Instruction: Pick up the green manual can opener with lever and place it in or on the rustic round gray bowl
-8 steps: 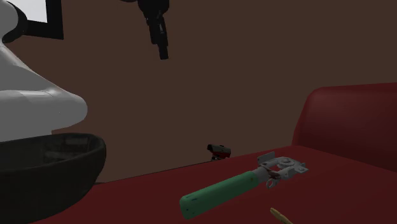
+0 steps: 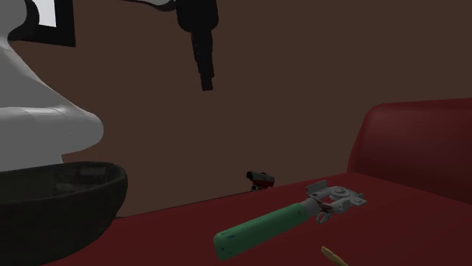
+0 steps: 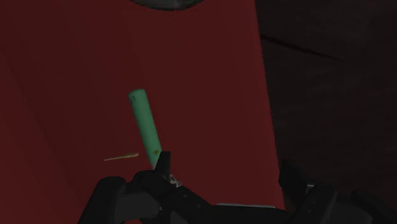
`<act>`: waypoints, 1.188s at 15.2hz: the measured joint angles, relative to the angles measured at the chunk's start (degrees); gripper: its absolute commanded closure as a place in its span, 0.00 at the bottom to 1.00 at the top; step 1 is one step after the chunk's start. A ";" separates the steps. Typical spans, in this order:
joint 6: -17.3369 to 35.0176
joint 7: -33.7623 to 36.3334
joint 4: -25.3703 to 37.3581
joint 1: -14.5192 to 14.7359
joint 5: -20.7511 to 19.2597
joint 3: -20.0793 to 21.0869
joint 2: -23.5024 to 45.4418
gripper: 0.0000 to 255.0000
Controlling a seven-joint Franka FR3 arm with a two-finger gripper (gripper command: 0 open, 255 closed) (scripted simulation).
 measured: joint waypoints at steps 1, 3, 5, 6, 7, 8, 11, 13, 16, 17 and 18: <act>1.64 -1.72 -0.21 0.12 -0.20 -1.18 1.56 0.00; 5.21 -4.99 -1.19 0.47 -0.39 -3.30 4.43 0.00; 7.99 -8.42 -1.16 0.85 -0.38 -5.43 7.53 0.00; 9.74 -10.14 -1.09 1.11 -0.27 -6.48 9.52 0.00; 10.79 -11.69 -0.26 1.49 0.05 -7.30 11.59 0.00; 12.20 -13.45 -0.04 1.76 0.32 -8.28 13.45 0.00; 16.16 -19.14 1.68 2.66 1.72 -11.23 19.84 0.00; 18.88 -22.90 3.25 3.42 3.30 -12.85 24.72 0.00; 21.69 -28.87 5.38 4.13 6.04 -14.79 30.88 0.00; 22.59 -30.94 5.87 4.17 6.96 -15.39 32.72 0.00; 23.21 -32.05 6.45 4.26 7.65 -15.63 34.16 0.00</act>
